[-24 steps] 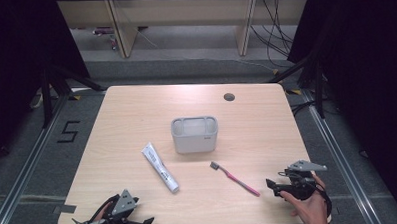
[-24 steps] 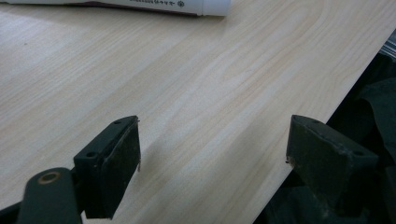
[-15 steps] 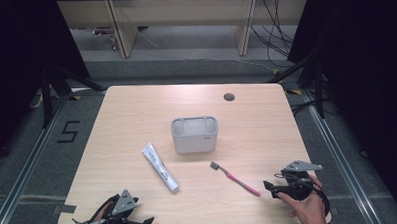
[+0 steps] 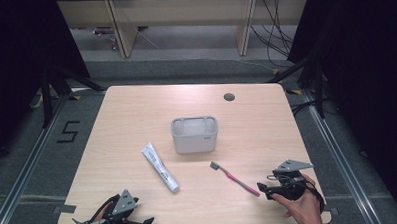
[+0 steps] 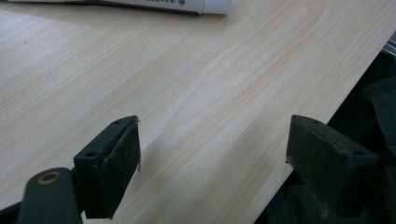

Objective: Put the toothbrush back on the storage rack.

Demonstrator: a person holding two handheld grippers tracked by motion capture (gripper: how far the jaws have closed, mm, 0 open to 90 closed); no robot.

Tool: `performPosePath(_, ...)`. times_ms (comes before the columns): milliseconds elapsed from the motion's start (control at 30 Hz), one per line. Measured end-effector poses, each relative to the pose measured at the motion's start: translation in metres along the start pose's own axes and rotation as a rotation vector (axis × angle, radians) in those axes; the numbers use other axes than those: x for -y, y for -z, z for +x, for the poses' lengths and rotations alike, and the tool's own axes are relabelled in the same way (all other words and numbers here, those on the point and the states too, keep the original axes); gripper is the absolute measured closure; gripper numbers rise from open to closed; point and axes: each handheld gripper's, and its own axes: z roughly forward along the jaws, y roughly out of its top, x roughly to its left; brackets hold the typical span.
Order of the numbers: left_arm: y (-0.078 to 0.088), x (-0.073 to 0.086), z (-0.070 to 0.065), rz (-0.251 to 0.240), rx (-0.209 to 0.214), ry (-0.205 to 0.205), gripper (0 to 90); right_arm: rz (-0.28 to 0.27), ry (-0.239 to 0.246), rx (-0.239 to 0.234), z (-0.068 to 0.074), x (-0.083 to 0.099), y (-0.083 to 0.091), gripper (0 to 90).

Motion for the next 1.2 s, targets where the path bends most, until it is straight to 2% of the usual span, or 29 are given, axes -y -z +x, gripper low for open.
performPosePath(33, 0.000, 0.000, 0.000, -0.005, -0.002, 0.006, 17.1, 0.001, 0.021, -0.004, 0.002, -0.003, -0.001, 24.5)
performPosePath(133, 0.000, 0.000, 0.000, -0.005, -0.001, 0.006, 17.1, 0.013, 0.021, -0.004, 0.004, -0.005, -0.001, 24.7)
performPosePath(167, 0.000, 0.000, 0.000, 0.003, 0.003, 0.003, 17.1, 0.010, 0.047, -0.007, 0.006, -0.008, -0.001, 25.3)
performPosePath(267, -0.001, 0.000, 0.000, -0.003, -0.001, 0.007, 17.1, 0.002, 0.035, -0.014, 0.010, -0.011, -0.003, 26.4)
performPosePath(400, -0.001, 0.000, 0.000, -0.001, -0.001, 0.006, 17.1, 0.026, 0.053, -0.027, 0.015, -0.017, -0.003, 29.1)
performPosePath(433, -0.001, 0.000, 0.000, -0.008, 0.000, 0.008, 17.1, 0.029, 0.090, -0.030, 0.015, -0.020, -0.005, 30.5)
performPosePath(533, -0.001, 0.001, 0.000, -0.010, 0.008, 0.016, 17.1, 0.044, 0.069, -0.034, 0.018, -0.023, -0.005, 31.8)
performPosePath(567, -0.001, 0.001, 0.000, -0.008, 0.006, 0.013, 17.1, 0.066, 0.072, -0.039, 0.020, -0.026, -0.005, 32.1)
performPosePath(600, -0.001, 0.001, 0.000, -0.008, 0.006, 0.016, 17.1, 0.055, 0.060, -0.040, 0.022, -0.026, -0.007, 32.2)
performPosePath(633, -0.001, 0.001, 0.000, -0.008, 0.006, 0.015, 17.1, 0.050, 0.100, -0.039, 0.021, -0.028, -0.008, 32.6)
performPosePath(767, -0.002, 0.000, 0.001, -0.005, -0.002, 0.012, 17.1, 0.085, 0.102, -0.042, 0.025, -0.033, -0.009, 33.7)
performPosePath(867, -0.002, 0.001, 0.000, -0.011, 0.005, 0.016, 17.1, 0.085, 0.130, -0.045, 0.026, -0.035, -0.011, 35.9)
performPosePath(933, -0.002, 0.000, 0.001, -0.007, -0.002, 0.016, 17.1, 0.086, 0.171, -0.054, 0.028, -0.039, -0.015, 38.6)
performPosePath(1067, -0.001, 0.001, 0.000, -0.008, 0.008, 0.015, 17.1, 0.119, 0.168, -0.064, 0.031, -0.043, -0.016, 41.9)
performPosePath(1100, -0.002, 0.000, 0.001, -0.006, 0.000, 0.015, 17.1, 0.126, 0.210, -0.073, 0.031, -0.048, -0.018, 44.7)
performPosePath(1200, -0.002, 0.001, 0.001, -0.006, -0.001, 0.014, 17.1, 0.131, 0.199, -0.064, 0.035, -0.052, -0.021, 46.4)
